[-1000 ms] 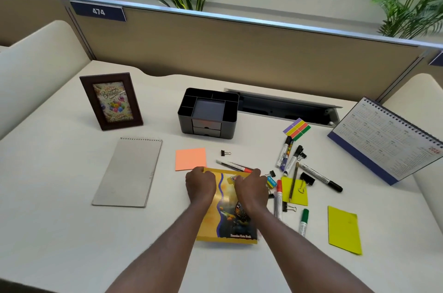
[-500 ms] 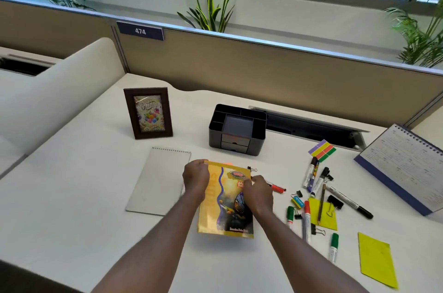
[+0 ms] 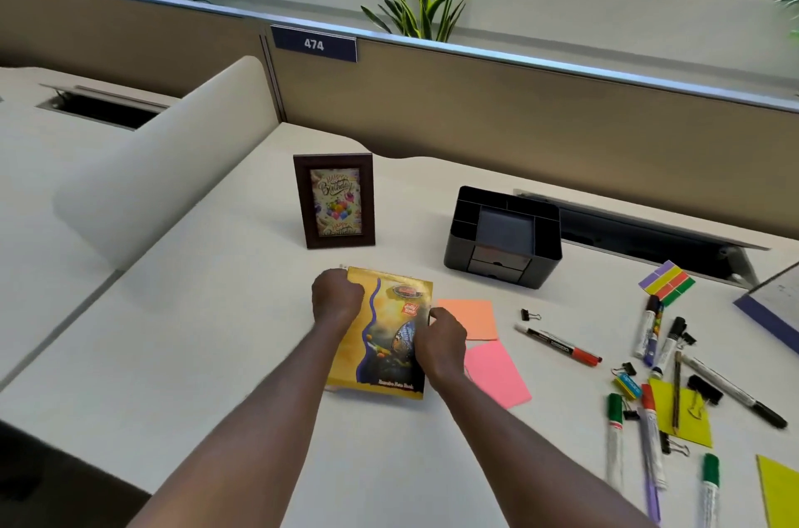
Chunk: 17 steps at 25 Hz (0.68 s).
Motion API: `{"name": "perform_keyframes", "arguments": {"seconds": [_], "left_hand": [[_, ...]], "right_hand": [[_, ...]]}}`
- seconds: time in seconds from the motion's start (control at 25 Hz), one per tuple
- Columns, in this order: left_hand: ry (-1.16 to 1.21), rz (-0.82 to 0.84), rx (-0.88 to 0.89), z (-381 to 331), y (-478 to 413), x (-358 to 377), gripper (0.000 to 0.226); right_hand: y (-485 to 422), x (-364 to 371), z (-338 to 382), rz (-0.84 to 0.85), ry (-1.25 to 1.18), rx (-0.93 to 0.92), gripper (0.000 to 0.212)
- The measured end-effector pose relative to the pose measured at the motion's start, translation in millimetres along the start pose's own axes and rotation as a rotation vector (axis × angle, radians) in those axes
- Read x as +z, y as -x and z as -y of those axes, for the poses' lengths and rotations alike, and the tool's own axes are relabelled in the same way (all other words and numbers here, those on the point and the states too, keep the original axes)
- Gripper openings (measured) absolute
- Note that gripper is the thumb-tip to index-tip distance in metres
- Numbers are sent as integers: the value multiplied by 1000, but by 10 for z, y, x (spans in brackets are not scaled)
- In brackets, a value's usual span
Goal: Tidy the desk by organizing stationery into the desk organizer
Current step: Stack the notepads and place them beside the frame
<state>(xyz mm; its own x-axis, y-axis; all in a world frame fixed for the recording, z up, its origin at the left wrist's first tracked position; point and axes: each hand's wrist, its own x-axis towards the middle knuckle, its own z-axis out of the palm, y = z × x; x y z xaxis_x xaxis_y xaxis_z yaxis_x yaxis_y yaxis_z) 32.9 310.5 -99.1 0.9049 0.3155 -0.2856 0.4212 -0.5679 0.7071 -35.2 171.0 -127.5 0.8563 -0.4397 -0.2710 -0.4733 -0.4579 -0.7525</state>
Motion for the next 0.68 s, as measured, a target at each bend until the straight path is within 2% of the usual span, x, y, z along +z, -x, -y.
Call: {"name": "perform_keyframes", "arguments": {"seconds": [0.12, 0.2, 0.28, 0.36, 0.44, 0.52, 0.68], "left_hand": [[-56, -12, 45, 133, -77, -25, 15], [-80, -11, 81, 221, -136, -1, 18], [-87, 2, 77, 286, -180, 31, 31], [-102, 18, 60, 331, -211, 66, 49], [-92, 21, 49, 352, -233, 93, 60], [-77, 19, 36, 358, -261, 100, 63], [-94, 18, 32, 359, -321, 93, 64]], "right_hand": [[-63, 170, 88, -3, 104, -9, 30], [-103, 231, 124, 1, 206, 4, 23], [-128, 272, 138, 6, 281, 14, 24], [-143, 318, 136, 8, 292, 18, 21], [-154, 364, 146, -9, 267, 31, 28], [-160, 396, 161, -7, 260, 32, 30], [-176, 414, 171, 13, 271, 20, 21]]}}
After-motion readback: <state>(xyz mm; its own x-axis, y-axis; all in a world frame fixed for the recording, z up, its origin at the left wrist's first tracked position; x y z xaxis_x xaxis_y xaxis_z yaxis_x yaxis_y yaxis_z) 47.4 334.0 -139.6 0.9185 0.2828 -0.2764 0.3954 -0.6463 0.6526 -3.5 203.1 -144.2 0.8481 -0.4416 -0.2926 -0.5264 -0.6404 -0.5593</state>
